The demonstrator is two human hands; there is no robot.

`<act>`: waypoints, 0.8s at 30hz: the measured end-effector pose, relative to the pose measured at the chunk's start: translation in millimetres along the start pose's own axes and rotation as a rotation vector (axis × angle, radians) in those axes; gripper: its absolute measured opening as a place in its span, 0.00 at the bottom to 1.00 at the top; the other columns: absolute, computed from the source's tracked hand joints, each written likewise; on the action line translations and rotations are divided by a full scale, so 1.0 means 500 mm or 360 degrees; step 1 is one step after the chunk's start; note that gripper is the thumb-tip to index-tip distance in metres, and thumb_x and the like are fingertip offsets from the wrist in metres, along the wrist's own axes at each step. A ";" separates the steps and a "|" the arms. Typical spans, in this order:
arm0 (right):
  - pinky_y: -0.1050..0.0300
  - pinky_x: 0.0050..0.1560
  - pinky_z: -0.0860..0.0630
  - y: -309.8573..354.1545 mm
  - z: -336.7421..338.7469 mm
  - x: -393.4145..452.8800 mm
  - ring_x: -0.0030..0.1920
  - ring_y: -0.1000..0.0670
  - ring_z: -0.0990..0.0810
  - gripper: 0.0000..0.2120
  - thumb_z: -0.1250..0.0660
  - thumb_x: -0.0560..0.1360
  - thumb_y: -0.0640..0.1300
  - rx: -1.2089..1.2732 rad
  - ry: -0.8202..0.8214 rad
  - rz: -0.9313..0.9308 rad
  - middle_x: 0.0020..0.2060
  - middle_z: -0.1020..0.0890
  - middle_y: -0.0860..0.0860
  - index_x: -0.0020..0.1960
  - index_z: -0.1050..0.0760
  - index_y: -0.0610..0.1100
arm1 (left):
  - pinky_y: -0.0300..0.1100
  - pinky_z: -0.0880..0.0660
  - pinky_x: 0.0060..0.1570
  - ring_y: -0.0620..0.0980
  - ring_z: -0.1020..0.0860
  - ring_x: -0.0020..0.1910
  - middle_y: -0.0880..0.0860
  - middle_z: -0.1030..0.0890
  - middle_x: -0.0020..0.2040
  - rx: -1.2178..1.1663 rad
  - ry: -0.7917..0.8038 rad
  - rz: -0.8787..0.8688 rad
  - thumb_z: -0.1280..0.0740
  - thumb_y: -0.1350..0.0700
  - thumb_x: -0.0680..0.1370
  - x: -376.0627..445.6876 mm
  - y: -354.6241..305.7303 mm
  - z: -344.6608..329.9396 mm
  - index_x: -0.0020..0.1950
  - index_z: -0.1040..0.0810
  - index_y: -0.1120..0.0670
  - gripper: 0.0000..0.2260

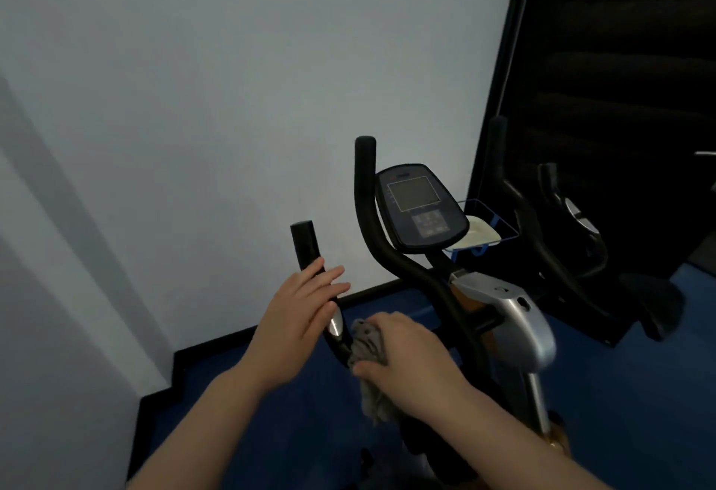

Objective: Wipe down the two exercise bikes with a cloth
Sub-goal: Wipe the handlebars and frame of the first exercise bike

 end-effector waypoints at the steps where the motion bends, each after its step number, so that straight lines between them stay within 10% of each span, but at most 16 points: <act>1: 0.60 0.51 0.32 0.003 -0.003 0.003 0.57 0.52 0.26 0.20 0.30 0.74 0.54 -0.0055 0.0044 0.0045 0.55 0.26 0.52 0.62 0.29 0.49 | 0.54 0.42 0.75 0.40 0.47 0.78 0.43 0.35 0.75 0.0059 0.0022 -0.0012 0.48 0.45 0.83 0.001 0.001 0.002 0.70 0.26 0.49 0.20; 10: 0.58 0.59 0.26 0.047 0.063 0.105 0.57 0.55 0.24 0.19 0.29 0.75 0.46 0.0863 -0.0316 0.0165 0.57 0.23 0.53 0.64 0.27 0.51 | 0.43 0.53 0.76 0.42 0.55 0.79 0.44 0.52 0.80 0.0109 -0.0347 0.0270 0.40 0.48 0.82 0.013 0.024 0.067 0.79 0.47 0.49 0.28; 24: 0.52 0.52 0.26 0.137 0.006 0.142 0.54 0.47 0.25 0.12 0.39 0.81 0.48 0.0086 -0.0366 -0.0079 0.50 0.20 0.44 0.56 0.26 0.41 | 0.20 0.47 0.66 0.24 0.42 0.70 0.35 0.40 0.74 -0.0683 -0.0171 0.0384 0.46 0.55 0.84 0.040 0.060 0.077 0.77 0.42 0.45 0.21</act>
Point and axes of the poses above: each hand's wrist, its own x-axis towards the middle knuckle, its own z-axis out of the back of the hand, y = z × x, the point moved 3 cm from there along x, towards the middle knuckle
